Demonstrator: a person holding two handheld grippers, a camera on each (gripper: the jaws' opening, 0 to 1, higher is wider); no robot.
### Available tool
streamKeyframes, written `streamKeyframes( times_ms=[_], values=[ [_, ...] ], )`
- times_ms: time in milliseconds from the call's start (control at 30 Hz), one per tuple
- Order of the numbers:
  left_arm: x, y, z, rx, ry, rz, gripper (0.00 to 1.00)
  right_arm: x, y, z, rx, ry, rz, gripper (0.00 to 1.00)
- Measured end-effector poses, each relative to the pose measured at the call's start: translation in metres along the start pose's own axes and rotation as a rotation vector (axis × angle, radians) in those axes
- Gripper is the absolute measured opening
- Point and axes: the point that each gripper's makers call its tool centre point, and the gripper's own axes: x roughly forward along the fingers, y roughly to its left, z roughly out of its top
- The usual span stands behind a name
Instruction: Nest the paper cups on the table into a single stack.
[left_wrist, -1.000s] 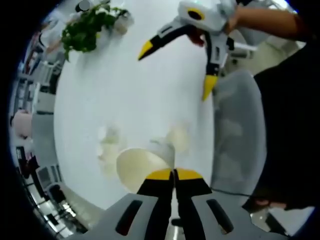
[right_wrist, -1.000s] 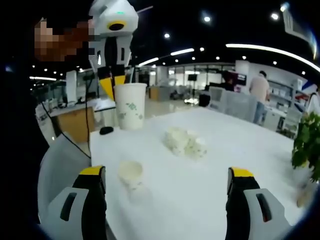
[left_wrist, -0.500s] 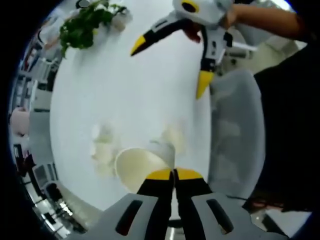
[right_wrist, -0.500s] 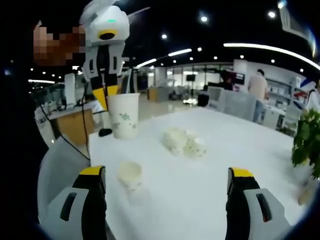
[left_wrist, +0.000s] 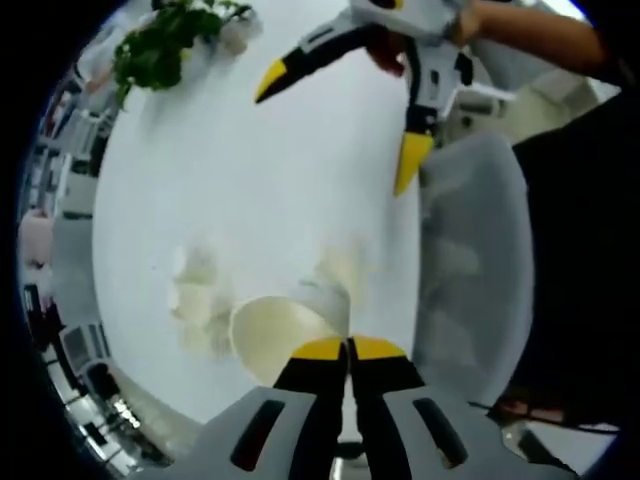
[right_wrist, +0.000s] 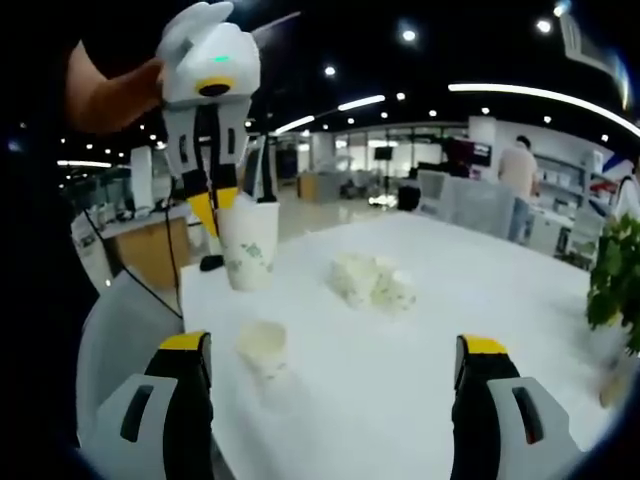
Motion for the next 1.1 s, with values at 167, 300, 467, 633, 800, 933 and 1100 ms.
streamKeyframes(
  times_ms=[167, 300, 467, 633, 800, 933, 1100],
  values=[
    [0.005, 0.0, 0.001, -0.004, -0.004, 0.0, 0.0, -0.001, 0.0, 0.0, -0.001, 0.002, -0.003, 1.0],
    [0.009, -0.002, 0.003, -0.021, -0.008, -0.01, 0.0, -0.002, -0.001, 0.0, 0.0, 0.0, -0.004, 1.0],
    [0.019, -0.004, 0.0, -0.029, -0.001, -0.014, 0.0, -0.002, -0.002, 0.001, 0.0, -0.001, -0.004, 1.0],
    [0.029, -0.005, -0.004, -0.057, -0.005, -0.041, 0.0, -0.003, -0.002, 0.002, 0.0, -0.003, -0.005, 1.0],
    [0.035, -0.006, -0.006, -0.074, -0.008, -0.05, 0.0, -0.004, 0.001, 0.003, -0.011, -0.009, -0.001, 1.0],
    [0.041, -0.006, -0.007, -0.085, -0.006, -0.052, 0.0, -0.004, 0.001, 0.003, -0.011, -0.002, 0.004, 1.0],
    [0.048, -0.004, -0.006, -0.086, -0.013, -0.042, 0.0, -0.004, 0.0, 0.005, -0.014, -0.007, 0.005, 1.0]
  ],
)
